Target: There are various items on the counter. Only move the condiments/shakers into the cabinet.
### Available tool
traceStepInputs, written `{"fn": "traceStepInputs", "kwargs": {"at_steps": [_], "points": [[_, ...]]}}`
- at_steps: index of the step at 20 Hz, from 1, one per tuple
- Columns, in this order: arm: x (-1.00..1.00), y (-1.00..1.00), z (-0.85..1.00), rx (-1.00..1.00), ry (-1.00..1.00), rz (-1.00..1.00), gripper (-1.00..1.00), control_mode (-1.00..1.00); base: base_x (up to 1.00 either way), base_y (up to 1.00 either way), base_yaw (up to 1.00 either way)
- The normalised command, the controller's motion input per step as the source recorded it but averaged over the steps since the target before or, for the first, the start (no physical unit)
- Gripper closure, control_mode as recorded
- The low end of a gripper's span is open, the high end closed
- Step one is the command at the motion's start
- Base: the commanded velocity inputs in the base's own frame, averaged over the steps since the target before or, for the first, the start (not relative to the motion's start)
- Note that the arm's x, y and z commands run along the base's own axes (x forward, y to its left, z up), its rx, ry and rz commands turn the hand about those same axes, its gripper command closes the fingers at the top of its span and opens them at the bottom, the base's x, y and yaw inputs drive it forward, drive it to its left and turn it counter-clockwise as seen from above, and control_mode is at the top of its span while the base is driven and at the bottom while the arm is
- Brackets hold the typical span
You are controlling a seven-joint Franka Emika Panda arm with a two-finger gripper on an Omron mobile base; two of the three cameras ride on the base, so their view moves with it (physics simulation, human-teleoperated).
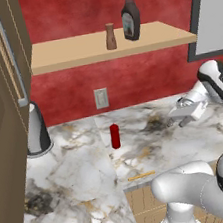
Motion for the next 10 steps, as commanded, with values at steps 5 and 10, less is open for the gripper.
{"fn": "traceStepInputs", "kwargs": {"at_steps": [5,10], "points": [[0.00,0.43,-0.01,0.30,-0.09,0.11,-1.00,-1.00,0.00,0.00,0.00],[0.00,0.44,0.00,0.18,-0.09,0.03,-1.00,-1.00,0.00,0.00,0.00]]}}
